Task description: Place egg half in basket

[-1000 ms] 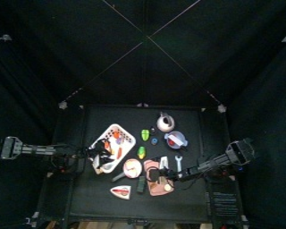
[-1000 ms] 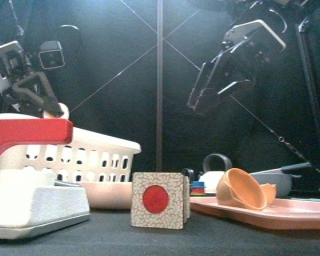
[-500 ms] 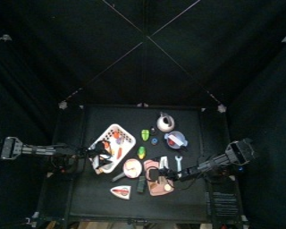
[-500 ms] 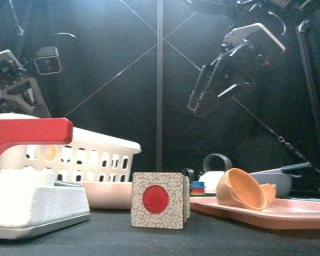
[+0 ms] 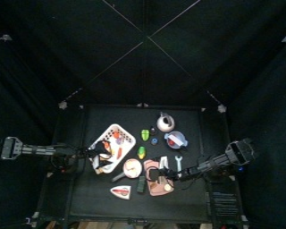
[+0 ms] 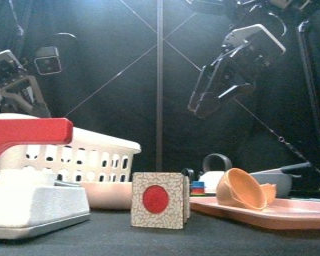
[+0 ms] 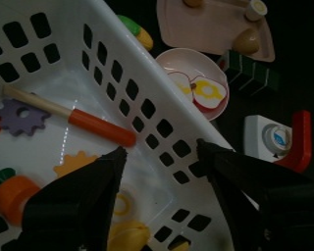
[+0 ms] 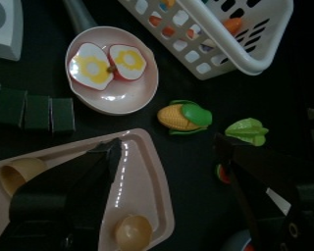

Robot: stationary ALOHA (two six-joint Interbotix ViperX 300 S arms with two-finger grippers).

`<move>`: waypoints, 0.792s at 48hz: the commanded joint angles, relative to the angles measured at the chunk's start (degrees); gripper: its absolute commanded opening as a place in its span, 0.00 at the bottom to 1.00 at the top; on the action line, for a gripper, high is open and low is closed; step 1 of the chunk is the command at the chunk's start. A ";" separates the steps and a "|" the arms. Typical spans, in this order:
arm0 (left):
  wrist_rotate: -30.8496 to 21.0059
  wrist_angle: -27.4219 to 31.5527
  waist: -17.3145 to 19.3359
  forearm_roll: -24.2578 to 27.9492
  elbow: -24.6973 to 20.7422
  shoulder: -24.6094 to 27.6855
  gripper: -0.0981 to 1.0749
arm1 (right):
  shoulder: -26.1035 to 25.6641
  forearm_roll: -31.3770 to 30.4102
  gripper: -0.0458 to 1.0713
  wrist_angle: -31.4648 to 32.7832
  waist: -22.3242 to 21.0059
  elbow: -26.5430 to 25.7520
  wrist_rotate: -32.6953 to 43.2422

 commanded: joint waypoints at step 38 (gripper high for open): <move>0.18 0.26 -0.35 1.23 -2.29 -0.44 0.88 | -2.55 12.83 0.97 -2.90 -1.32 1.49 -0.09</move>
